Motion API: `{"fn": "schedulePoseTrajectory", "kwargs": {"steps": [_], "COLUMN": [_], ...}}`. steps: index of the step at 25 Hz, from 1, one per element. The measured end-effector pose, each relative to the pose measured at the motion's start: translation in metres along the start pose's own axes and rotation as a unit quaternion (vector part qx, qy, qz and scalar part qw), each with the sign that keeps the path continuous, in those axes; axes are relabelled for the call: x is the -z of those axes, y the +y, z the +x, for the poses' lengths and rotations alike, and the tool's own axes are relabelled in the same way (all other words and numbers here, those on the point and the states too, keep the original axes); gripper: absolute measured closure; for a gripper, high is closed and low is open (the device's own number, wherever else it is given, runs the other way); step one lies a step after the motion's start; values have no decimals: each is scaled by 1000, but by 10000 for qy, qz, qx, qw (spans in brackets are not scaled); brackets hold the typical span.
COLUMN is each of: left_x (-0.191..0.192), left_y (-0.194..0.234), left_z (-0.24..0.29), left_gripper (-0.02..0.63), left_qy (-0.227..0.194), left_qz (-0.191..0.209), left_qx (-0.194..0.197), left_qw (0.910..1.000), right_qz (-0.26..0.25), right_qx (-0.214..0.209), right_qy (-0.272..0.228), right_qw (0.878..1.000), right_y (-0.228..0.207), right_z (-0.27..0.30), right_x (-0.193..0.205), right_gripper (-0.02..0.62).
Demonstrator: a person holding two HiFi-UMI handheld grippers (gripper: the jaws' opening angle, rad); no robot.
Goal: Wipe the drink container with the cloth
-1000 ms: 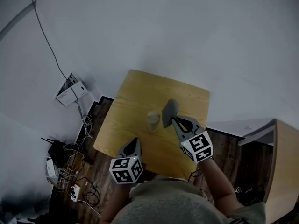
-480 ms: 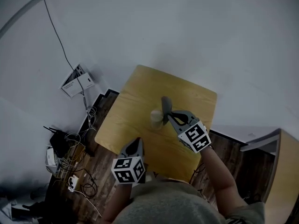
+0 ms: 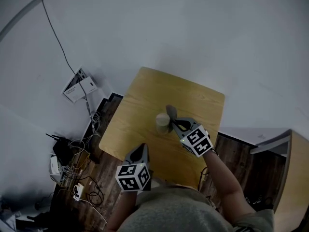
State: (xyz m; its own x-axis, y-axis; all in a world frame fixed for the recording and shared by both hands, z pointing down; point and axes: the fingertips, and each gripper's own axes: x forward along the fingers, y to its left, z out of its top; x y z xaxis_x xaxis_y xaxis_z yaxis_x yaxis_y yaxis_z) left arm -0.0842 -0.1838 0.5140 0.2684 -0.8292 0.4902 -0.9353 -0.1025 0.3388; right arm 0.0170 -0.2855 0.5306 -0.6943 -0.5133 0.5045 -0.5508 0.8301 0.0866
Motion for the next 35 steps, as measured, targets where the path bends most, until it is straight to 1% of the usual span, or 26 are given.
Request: {"fn": "schedulePoseTrajectory", "kwargs": {"steps": [4, 9, 20, 26, 29, 32, 35], "left_x": [-2, -7, -11, -14, -13, -13, -13], "left_y": [2, -2, -1, 6, 6, 6, 5], "left_z": [6, 13, 16, 14, 11, 10, 9], "left_gripper": [604, 604, 604, 604, 603, 604, 603], "left_qy": [70, 96, 86, 45, 51, 42, 34], "left_qz": [42, 100, 154, 159, 176, 182, 198], "left_qx": [96, 202, 292, 264, 282, 289, 304], "left_qw": [9999, 9997, 9994, 9995, 9994, 9994, 9993], "right_qz": [113, 383, 565, 593, 745, 777, 841], "right_qx": [96, 166, 429, 466, 554, 845, 1092], "right_qy": [209, 345, 630, 761, 691, 540, 378], "right_qw": [9997, 9985, 9955, 9942, 9933, 9919, 9897], "right_y": [2, 4, 3, 7, 8, 0, -4], "right_z": [11, 19, 36, 38, 32, 21, 3], "right_x": [20, 36, 67, 79, 80, 81, 72], "right_gripper": [588, 588, 588, 588, 588, 588, 588]}}
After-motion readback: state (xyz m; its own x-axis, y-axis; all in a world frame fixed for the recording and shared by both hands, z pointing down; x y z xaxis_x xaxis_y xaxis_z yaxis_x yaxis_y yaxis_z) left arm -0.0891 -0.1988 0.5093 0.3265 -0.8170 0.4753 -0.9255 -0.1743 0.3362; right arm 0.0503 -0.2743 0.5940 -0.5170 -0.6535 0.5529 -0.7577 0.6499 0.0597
